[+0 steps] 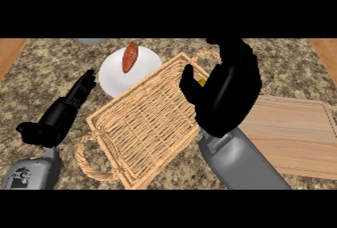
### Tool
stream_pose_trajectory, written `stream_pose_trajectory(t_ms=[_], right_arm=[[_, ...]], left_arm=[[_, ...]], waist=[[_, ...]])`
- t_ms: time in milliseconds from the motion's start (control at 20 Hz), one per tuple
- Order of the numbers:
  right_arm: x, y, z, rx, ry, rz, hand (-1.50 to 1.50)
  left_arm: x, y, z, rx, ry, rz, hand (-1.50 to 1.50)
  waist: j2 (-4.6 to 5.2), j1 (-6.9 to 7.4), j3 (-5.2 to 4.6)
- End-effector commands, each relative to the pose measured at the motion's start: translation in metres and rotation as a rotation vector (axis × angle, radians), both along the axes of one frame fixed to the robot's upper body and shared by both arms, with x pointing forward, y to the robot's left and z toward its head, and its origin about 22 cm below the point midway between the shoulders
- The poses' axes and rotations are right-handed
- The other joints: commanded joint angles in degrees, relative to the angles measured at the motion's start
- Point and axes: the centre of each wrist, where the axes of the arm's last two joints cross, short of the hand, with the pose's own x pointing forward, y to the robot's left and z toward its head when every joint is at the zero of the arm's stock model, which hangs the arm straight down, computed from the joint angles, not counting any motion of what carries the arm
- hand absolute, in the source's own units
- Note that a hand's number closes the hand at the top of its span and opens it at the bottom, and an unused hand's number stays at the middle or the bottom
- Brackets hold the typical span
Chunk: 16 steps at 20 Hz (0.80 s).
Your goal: Pick the lemon from the cutting board and place it in the basket
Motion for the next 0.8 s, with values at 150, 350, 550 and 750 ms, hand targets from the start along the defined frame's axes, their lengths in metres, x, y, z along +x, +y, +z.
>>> stream_pose_trajectory(t_ms=[150, 350, 550, 750], right_arm=[[-0.008, 0.010, -0.001, 0.213, -0.011, -0.038, -1.50], [-0.008, 0.002, 0.018, 0.304, -0.084, 0.026, -1.50], [-0.007, -0.017, 0.027, 0.406, -0.163, -0.009, -1.50], [-0.020, -0.032, 0.040, 0.531, -0.162, -0.006, -1.50]], left_arm=[[-0.006, 0.006, 0.002, 0.001, 0.007, -0.005, 0.00], [-0.001, 0.001, 0.000, 0.004, -0.035, 0.000, 0.00], [0.006, -0.014, 0.011, 0.001, -0.022, 0.006, 0.00], [-0.004, -0.002, -0.004, 0.003, 0.002, 0.020, 0.00]], waist=[[-0.07, -0.12, 0.00], [0.03, -0.39, 0.01], [-0.01, -1.00, 0.09], [-0.20, -0.76, 0.02]])
